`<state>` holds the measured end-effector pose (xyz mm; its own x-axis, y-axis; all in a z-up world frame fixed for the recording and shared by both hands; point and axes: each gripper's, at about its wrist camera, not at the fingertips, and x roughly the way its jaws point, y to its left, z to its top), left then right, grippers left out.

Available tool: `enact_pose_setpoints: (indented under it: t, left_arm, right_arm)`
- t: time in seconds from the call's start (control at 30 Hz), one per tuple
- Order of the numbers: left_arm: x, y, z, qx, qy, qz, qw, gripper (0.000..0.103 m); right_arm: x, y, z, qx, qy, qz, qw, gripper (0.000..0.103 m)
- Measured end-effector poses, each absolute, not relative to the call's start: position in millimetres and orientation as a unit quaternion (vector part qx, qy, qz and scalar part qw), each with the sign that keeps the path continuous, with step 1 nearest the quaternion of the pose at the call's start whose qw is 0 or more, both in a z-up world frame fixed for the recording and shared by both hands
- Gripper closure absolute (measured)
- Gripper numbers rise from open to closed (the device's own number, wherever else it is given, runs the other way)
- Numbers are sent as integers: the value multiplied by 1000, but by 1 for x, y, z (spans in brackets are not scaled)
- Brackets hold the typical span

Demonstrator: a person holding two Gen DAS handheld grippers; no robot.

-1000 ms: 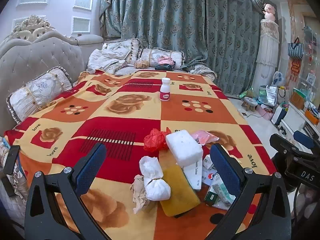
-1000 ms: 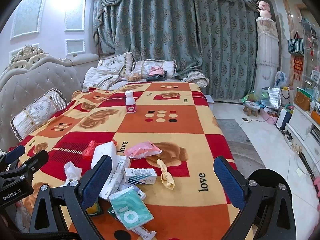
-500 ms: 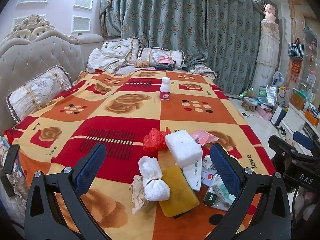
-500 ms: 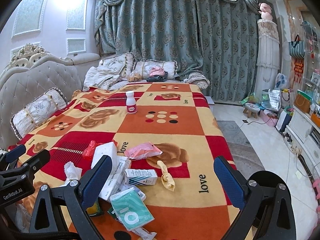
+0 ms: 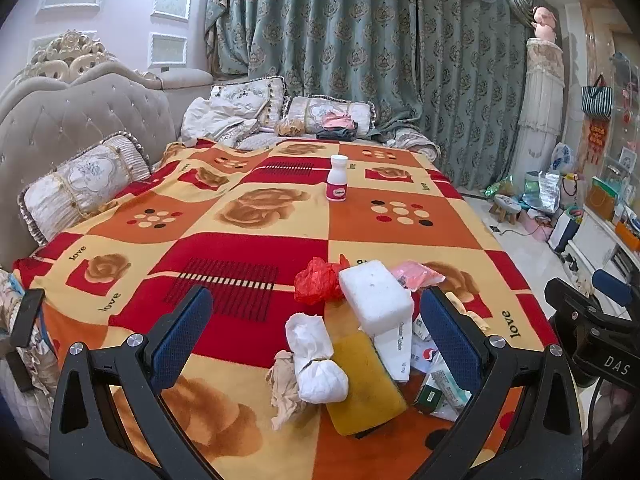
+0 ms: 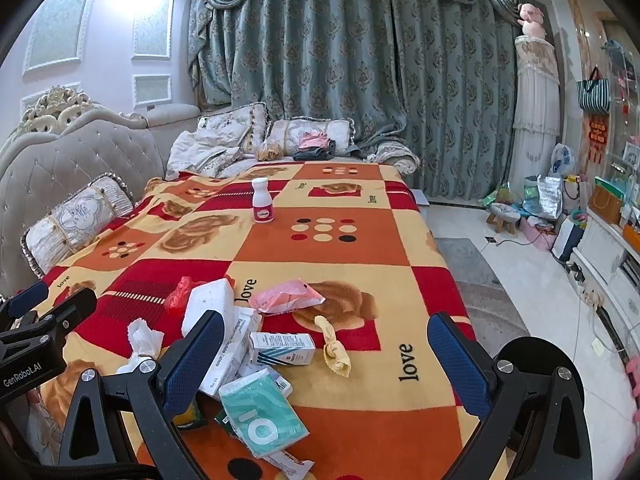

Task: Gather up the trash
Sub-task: 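Position both tools above the pile of trash on the blanket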

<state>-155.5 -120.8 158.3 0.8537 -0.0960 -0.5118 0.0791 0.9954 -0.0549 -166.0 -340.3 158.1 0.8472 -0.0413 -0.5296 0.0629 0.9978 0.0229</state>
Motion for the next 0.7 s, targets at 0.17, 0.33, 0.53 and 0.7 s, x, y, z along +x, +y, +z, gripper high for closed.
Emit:
enact_pose_setpoints:
  t: [0.17,0.33,0.53,0.7]
  left_arm:
    - [-156,-121,158,-19,266,-46,963,0]
    - [-156,-121,157,-19,265,-45,963,0]
    - [-154,-119,155,-18,262,-36,964,0]
    - [-152,-117,152,-15,262,-31,964,0]
  right_arm:
    - [-167,-341,156,18,278,-26,960,2]
    - [-167,-340,153,14,282,-22,959,2]
    - [-165,-340,151,22,281,-13,959,2]
    - [-164,-336,149,19,281,-7,960,2]
